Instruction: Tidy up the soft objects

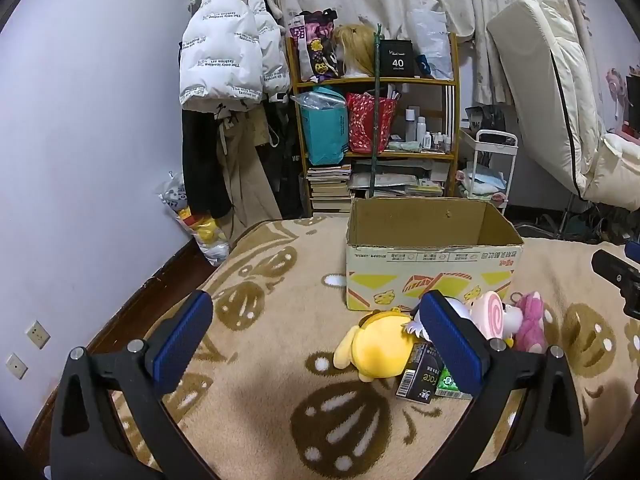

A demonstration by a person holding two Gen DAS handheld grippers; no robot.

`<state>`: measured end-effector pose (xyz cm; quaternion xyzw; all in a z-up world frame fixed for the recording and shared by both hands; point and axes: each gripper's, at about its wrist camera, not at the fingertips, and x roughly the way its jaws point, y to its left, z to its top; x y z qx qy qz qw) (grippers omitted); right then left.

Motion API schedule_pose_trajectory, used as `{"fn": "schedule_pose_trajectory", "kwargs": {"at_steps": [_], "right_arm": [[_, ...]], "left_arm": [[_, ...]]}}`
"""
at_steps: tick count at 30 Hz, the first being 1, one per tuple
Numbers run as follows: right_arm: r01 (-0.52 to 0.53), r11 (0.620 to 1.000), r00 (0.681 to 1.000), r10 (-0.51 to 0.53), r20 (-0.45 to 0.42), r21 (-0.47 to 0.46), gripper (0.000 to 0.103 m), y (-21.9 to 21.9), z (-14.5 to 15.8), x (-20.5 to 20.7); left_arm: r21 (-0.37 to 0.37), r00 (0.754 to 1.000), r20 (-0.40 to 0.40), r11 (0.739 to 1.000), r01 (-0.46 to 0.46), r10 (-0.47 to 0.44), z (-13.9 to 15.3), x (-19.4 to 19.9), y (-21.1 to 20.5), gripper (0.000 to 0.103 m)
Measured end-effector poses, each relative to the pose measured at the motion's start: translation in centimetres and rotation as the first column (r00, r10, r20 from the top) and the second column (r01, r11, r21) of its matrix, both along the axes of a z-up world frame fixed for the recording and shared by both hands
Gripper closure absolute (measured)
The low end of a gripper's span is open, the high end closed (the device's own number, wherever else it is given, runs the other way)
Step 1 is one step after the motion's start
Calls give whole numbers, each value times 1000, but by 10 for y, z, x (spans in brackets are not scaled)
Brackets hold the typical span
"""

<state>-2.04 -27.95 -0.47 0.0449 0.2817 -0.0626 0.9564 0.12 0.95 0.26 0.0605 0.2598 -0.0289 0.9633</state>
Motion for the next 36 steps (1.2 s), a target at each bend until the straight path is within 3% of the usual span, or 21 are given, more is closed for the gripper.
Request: {"fn": "schedule_pose_trajectory", "kwargs": {"at_steps": [36], "right_arm": [[-1, 1000, 1000, 1, -5, -4, 0, 1, -2, 1]], "left_arm": [[10, 1000, -1, 1000, 2, -2, -2, 2, 1, 1]]}}
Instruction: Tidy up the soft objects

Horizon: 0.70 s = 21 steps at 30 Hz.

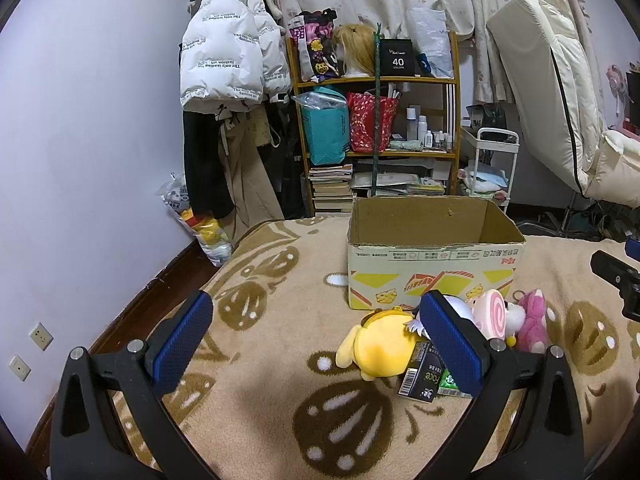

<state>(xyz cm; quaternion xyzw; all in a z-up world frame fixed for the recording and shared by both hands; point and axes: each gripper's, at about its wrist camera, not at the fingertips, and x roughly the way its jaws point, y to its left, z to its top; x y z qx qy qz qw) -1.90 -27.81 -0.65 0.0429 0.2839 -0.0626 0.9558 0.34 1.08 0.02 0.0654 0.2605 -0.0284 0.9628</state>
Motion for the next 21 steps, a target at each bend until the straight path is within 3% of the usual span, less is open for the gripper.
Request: {"fn": "schedule_pose_trajectory", "kwargs": {"at_steps": [21], "right_arm": [[-1, 1000, 1000, 1, -4, -3, 0, 1, -2, -1]], "left_arm": [[4, 1000, -3, 1000, 0, 0, -2, 0, -1, 1]]}}
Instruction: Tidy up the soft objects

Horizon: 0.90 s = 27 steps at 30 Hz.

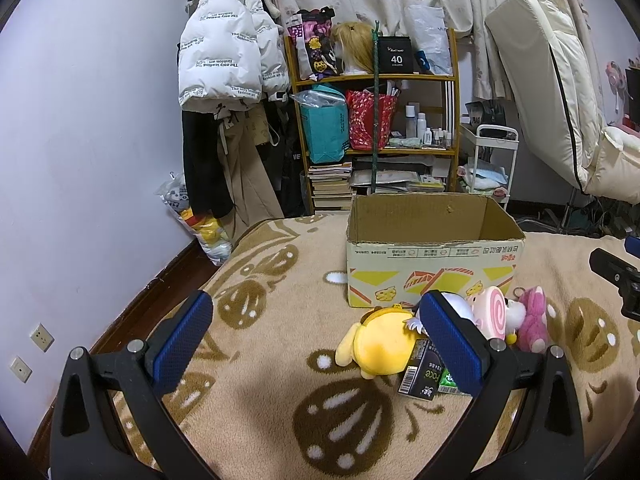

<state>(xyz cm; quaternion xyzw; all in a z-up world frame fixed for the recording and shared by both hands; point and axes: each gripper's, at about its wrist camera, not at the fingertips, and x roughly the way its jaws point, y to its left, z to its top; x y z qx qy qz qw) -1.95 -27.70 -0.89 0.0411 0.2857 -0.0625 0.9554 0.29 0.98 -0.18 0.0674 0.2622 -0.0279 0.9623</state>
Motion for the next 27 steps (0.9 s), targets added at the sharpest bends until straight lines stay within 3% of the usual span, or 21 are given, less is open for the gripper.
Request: {"fn": "schedule_pose_trajectory", "kwargs": {"at_steps": [27], "right_arm": [[-3, 1000, 1000, 3, -5, -4, 0, 6, -10, 2]], "left_arm": [[3, 1000, -3, 1000, 2, -2, -2, -1, -2, 1]]}}
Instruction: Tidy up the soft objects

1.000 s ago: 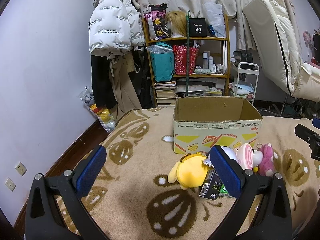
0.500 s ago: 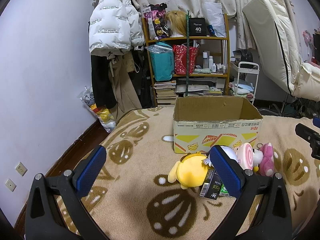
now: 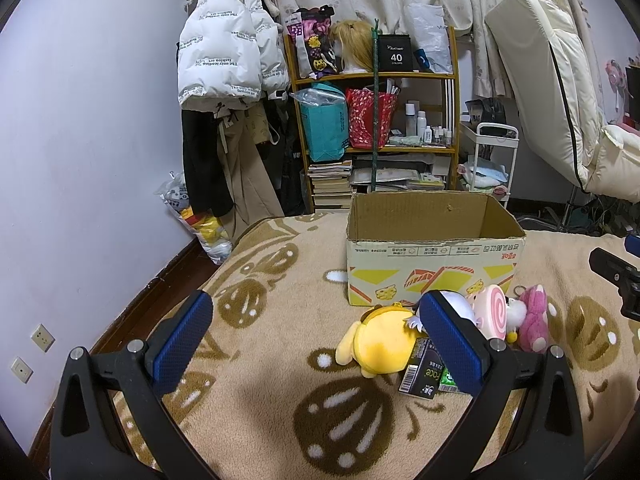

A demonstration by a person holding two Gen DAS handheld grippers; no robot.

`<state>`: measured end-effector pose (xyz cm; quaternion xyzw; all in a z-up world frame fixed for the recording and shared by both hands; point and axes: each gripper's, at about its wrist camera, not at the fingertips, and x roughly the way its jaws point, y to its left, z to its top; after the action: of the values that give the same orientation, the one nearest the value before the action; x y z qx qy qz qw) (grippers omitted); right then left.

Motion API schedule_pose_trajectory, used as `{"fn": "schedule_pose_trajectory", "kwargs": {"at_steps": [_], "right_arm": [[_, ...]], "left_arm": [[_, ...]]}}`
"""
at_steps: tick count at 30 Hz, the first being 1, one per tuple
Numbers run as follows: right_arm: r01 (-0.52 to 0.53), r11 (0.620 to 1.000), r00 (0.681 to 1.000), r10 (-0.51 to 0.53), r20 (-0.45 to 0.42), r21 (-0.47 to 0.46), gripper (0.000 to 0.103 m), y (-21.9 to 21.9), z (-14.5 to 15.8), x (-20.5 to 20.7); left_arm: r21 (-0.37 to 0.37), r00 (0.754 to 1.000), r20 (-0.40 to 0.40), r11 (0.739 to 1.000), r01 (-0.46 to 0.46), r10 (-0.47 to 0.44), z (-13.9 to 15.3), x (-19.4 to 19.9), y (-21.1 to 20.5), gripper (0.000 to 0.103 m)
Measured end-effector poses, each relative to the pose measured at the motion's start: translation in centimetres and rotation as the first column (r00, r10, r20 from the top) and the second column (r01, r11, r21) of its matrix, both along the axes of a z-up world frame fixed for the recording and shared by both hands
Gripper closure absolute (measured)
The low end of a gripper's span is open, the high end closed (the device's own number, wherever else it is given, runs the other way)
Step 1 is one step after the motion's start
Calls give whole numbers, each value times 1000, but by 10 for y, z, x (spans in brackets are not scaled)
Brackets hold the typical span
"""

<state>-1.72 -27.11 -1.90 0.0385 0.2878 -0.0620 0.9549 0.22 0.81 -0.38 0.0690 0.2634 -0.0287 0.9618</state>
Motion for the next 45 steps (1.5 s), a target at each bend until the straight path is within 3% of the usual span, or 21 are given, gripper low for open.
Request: {"fn": "schedule_pose_trajectory", "kwargs": {"at_steps": [15, 27, 37, 45], "right_arm": [[-15, 1000, 1000, 14, -10, -20, 0, 1, -6, -1], [-46, 999, 998, 45, -43, -22, 0, -7, -2, 24], [-16, 998, 990, 23, -139, 53, 0, -21, -14, 49], [6, 994, 962, 24, -271, 109, 4, -26, -51, 74]], "left_arm": [[8, 1000, -19, 1000, 2, -1, -4, 0, 2, 1], [5, 997, -61, 999, 39, -39, -1, 16, -17, 1], [23, 989, -113, 995, 99, -95, -17, 43, -60, 1], [44, 973, -183, 988, 149, -139, -46, 67, -90, 1]]}}
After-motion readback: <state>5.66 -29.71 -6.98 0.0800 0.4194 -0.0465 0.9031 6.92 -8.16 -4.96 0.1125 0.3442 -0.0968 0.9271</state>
